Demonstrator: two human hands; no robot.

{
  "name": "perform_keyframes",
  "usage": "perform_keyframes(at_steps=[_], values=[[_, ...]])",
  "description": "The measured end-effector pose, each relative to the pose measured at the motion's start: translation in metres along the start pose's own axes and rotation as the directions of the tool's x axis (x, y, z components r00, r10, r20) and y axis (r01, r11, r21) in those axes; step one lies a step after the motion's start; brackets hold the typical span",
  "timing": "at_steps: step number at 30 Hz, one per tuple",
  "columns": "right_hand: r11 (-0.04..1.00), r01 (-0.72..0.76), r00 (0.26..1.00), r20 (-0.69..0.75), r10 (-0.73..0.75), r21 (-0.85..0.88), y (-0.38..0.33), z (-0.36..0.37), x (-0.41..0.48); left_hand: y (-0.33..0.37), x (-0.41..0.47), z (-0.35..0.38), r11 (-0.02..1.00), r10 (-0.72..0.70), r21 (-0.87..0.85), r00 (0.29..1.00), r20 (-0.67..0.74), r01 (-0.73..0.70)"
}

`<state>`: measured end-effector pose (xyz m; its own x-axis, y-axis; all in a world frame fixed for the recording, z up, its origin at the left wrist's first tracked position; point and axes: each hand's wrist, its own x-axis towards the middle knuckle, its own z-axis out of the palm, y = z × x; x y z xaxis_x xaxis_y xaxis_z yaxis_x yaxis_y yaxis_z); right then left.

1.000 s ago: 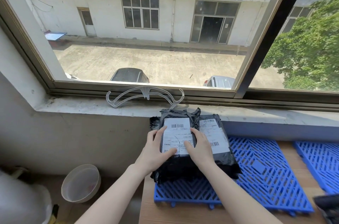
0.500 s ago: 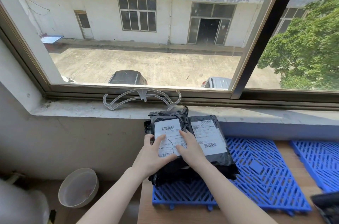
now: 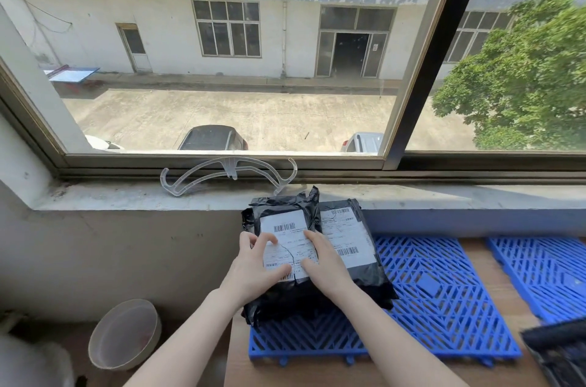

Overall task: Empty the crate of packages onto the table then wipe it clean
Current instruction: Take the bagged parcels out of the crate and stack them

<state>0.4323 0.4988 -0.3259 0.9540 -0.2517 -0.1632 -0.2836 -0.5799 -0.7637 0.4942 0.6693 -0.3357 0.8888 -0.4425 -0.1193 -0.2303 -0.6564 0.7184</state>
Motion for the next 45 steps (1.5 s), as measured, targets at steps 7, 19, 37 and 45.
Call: perform_keyframes(at_steps=[7,19,37,45], values=[[0.999,0.051,0.985,-0.167,-0.052,-0.006,0.005,-0.016,-0.01,0.005,-0.008,-0.016,0.978,0.099,0.198,0.974,-0.205,-0.058],[0.99,0.136,0.874,-0.473,-0.111,0.02,0.032,-0.164,-0.126,0.166,-0.055,0.04,0.905,0.426,0.135,0.849,-0.314,-0.404],[0.973,-0.209,0.539,-0.818,0.201,0.101,0.248,-0.427,-0.453,0.473,-0.21,0.346,0.63,0.776,-0.097,0.629,0.042,-0.771],[0.956,-0.292,0.679,-0.7,0.223,0.021,0.321,-0.49,-0.429,0.523,-0.166,0.431,0.714,0.699,-0.067,0.701,0.141,-0.697]])
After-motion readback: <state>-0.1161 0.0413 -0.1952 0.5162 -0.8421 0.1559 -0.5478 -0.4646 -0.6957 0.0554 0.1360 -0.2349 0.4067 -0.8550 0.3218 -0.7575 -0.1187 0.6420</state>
